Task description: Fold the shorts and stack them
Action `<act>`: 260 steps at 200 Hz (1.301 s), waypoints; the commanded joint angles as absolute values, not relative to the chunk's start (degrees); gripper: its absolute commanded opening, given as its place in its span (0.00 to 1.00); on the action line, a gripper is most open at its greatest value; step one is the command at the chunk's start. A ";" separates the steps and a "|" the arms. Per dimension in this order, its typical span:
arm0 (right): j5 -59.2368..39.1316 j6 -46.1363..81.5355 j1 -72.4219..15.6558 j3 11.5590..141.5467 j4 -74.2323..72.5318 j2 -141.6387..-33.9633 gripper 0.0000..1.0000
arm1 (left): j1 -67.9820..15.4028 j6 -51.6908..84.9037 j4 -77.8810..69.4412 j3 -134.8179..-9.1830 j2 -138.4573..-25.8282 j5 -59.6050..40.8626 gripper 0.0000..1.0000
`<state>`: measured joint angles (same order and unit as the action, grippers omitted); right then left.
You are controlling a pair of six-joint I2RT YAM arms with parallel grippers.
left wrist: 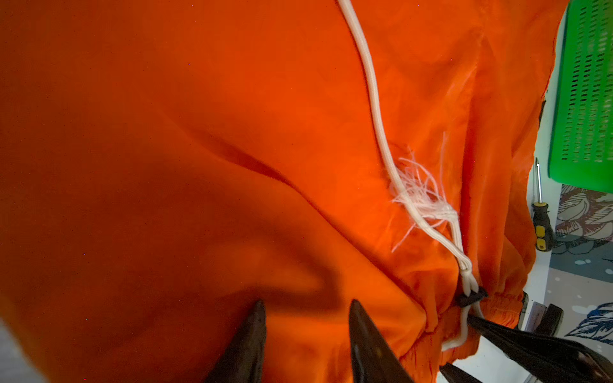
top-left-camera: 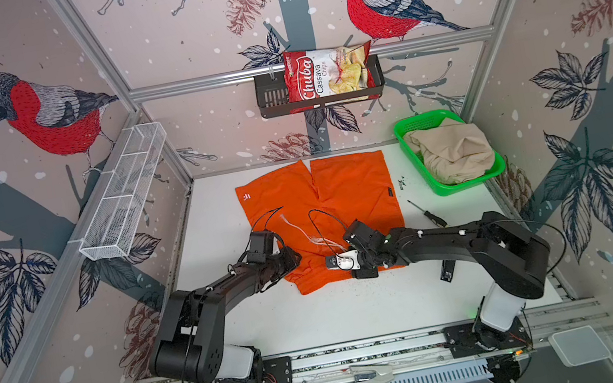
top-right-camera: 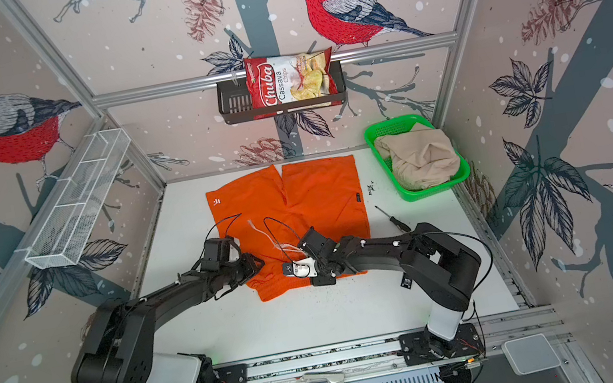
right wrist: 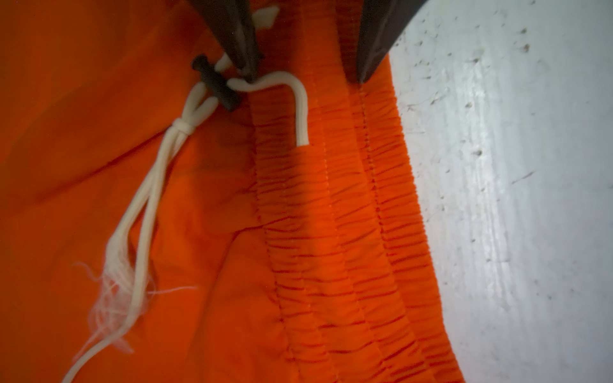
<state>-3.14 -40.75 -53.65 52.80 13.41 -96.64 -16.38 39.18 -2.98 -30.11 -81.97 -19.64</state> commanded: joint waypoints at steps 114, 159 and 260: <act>-9.08 40.45 -39.42 45.34 10.35 -80.53 0.69 | -18.06 39.86 0.94 -31.47 -74.71 -24.57 0.43; -6.65 47.87 -35.28 37.24 7.96 -77.99 0.69 | -21.27 39.02 1.75 -29.71 -79.10 -23.44 0.42; -5.77 34.40 -30.80 46.91 10.93 -96.28 0.68 | -22.08 41.44 6.02 -19.72 -69.01 -22.47 0.40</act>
